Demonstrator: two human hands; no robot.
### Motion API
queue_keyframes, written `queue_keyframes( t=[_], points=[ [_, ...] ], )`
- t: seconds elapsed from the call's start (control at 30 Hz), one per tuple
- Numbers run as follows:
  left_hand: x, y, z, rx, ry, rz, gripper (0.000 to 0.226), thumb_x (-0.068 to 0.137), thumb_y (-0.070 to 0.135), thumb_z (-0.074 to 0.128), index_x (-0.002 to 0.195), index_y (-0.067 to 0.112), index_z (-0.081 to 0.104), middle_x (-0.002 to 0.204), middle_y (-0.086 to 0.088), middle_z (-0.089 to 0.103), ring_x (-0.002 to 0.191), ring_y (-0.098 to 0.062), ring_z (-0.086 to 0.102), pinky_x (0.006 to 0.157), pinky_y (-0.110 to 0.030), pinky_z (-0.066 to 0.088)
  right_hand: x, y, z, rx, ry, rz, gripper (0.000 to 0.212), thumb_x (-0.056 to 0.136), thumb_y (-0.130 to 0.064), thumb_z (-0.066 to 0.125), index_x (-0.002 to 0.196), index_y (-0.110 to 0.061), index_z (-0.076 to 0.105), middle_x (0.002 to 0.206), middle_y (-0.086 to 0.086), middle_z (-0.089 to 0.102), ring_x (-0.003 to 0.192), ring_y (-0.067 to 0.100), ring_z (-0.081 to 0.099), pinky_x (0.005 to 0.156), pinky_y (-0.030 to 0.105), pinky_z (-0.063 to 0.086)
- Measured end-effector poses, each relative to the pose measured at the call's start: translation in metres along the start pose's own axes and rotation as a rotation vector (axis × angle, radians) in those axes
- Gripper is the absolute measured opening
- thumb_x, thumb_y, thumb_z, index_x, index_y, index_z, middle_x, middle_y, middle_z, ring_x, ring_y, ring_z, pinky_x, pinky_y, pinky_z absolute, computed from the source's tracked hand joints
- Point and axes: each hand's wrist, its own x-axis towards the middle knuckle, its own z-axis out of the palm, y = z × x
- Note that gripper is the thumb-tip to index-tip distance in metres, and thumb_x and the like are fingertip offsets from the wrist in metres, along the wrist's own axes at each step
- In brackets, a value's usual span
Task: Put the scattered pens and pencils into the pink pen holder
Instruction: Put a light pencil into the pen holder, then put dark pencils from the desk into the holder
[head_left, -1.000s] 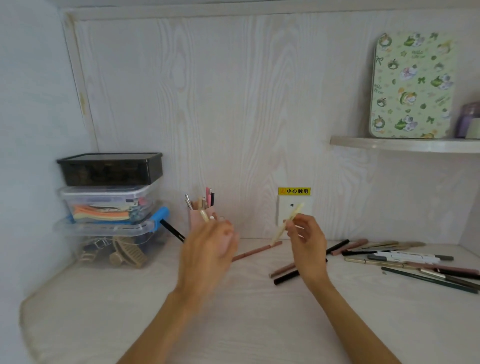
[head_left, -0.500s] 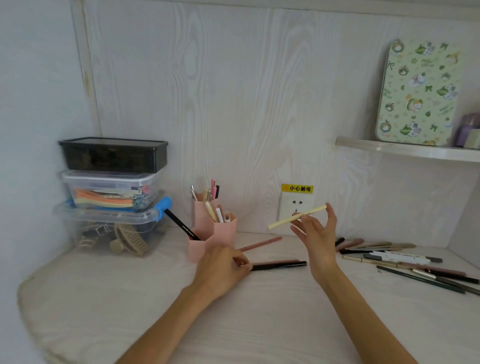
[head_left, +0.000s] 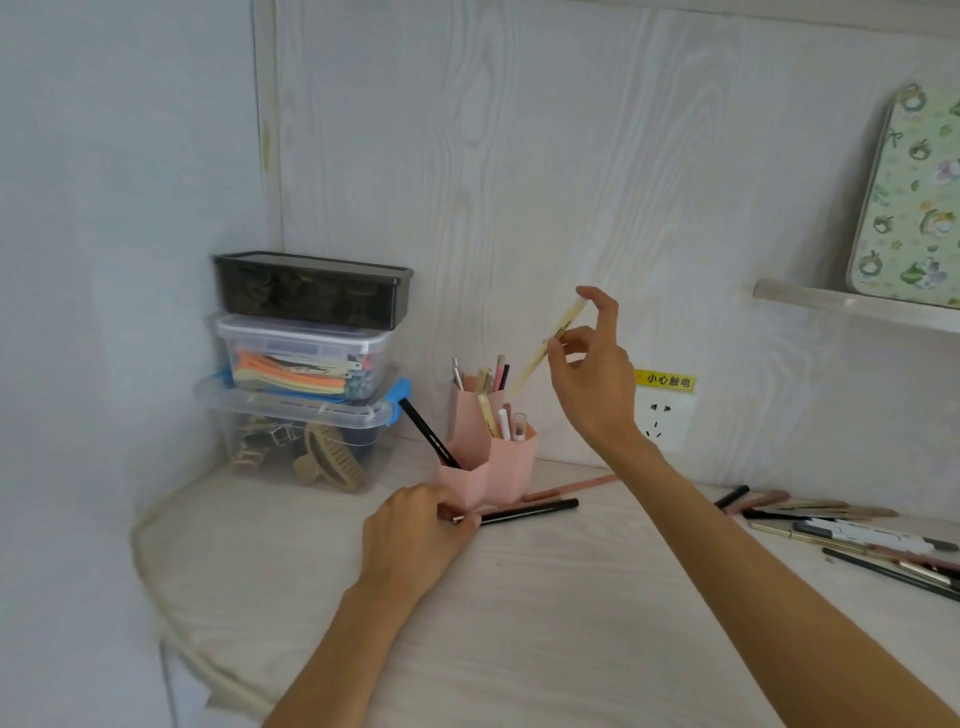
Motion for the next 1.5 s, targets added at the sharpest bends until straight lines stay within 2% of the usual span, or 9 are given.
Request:
queue_keyframes(
  t=[0.23, 0.53, 0.63, 0.73, 0.9, 1.07, 1.2, 1.37, 1.5],
  points=[
    [0.001, -0.001, 0.002, -0.030, 0.006, -0.020, 0.027, 0.080, 0.051, 0.061, 0.097, 0.031, 0.070, 0.100, 0.015, 0.069, 0.094, -0.007, 0.059, 0.074, -0.023, 0.047, 0.001, 0.006, 0.012, -0.356, -0.307, -0.206, 0.050, 0.087, -0.020, 0.057, 0.130, -0.029, 0.034, 0.079, -0.006, 0.069, 0.067, 0.018, 0.065, 0.055, 0.027, 0.046],
    [0.000, -0.003, 0.001, 0.029, 0.012, -0.026, 0.038, 0.072, 0.058, 0.065, 0.098, 0.031, 0.068, 0.095, 0.012, 0.067, 0.092, -0.010, 0.057, 0.072, -0.026, 0.048, -0.015, 0.024, 0.008, -0.123, -0.522, 0.106, 0.036, 0.098, -0.040, 0.035, 0.123, -0.031, 0.058, 0.120, -0.002, 0.061, 0.107, 0.014, 0.055, 0.093, 0.031, 0.041],
    [0.001, -0.004, 0.001, 0.040, -0.004, -0.044, 0.035, 0.071, 0.054, 0.064, 0.097, 0.030, 0.068, 0.096, 0.011, 0.066, 0.090, -0.010, 0.057, 0.068, -0.024, 0.044, -0.018, 0.031, 0.002, 0.075, -0.369, 0.162, 0.032, 0.098, -0.035, 0.038, 0.125, -0.031, 0.053, 0.114, -0.004, 0.059, 0.102, 0.013, 0.055, 0.088, 0.025, 0.038],
    [0.002, -0.005, -0.001, 0.013, -0.026, -0.065, 0.025, 0.074, 0.038, 0.060, 0.096, 0.030, 0.070, 0.096, 0.011, 0.066, 0.091, -0.012, 0.056, 0.071, -0.026, 0.045, -0.039, 0.045, -0.006, 0.051, -0.258, 0.223, 0.017, 0.092, -0.019, 0.049, 0.102, -0.027, 0.060, 0.095, -0.005, 0.066, 0.090, 0.016, 0.060, 0.079, 0.027, 0.044],
    [0.002, -0.007, 0.000, -0.022, -0.035, -0.069, 0.015, 0.079, 0.033, 0.062, 0.092, 0.033, 0.070, 0.093, 0.014, 0.065, 0.081, -0.007, 0.050, 0.067, -0.023, 0.040, -0.092, 0.076, -0.010, -0.044, -0.641, 0.254, 0.023, 0.080, -0.007, 0.058, 0.076, -0.030, 0.061, 0.092, -0.006, 0.063, 0.093, 0.013, 0.056, 0.083, 0.025, 0.041],
    [0.001, -0.006, 0.002, -0.156, -0.055, 0.004, 0.016, 0.086, 0.044, 0.060, 0.098, 0.040, 0.070, 0.090, 0.022, 0.067, 0.085, -0.001, 0.059, 0.069, -0.022, 0.043, -0.094, 0.088, -0.006, -0.085, -0.625, 0.200, 0.017, 0.077, -0.006, 0.060, 0.086, -0.019, 0.066, 0.099, -0.001, 0.059, 0.098, 0.016, 0.055, 0.090, 0.027, 0.044],
    [0.002, 0.004, -0.003, -0.352, 0.117, 0.009, 0.025, 0.087, 0.046, 0.056, 0.104, 0.032, 0.070, 0.093, 0.019, 0.068, 0.086, 0.000, 0.061, 0.074, -0.024, 0.050, -0.097, 0.095, -0.007, -0.184, -0.553, 0.107, 0.015, 0.077, -0.014, 0.065, 0.091, -0.019, 0.067, 0.102, -0.003, 0.058, 0.099, 0.014, 0.052, 0.088, 0.027, 0.041],
    [0.008, 0.015, -0.031, -0.585, 0.545, -0.023, 0.029, 0.087, 0.046, 0.051, 0.102, 0.026, 0.067, 0.088, 0.010, 0.069, 0.084, -0.010, 0.066, 0.074, -0.038, 0.056, -0.099, 0.102, -0.002, -0.268, -0.499, 0.103, 0.018, 0.082, -0.024, 0.063, 0.098, -0.017, 0.063, 0.106, -0.001, 0.056, 0.102, 0.017, 0.051, 0.085, 0.028, 0.039],
    [0.027, 0.029, -0.063, -0.488, 0.726, 0.093, 0.031, 0.092, 0.046, 0.047, 0.102, 0.024, 0.066, 0.088, 0.008, 0.068, 0.081, -0.015, 0.066, 0.065, -0.024, 0.052, -0.099, 0.104, 0.000, -0.266, -0.529, 0.091, 0.019, 0.085, -0.025, 0.059, 0.102, -0.017, 0.062, 0.110, -0.001, 0.055, 0.105, 0.018, 0.051, 0.087, 0.030, 0.040]
  ],
)
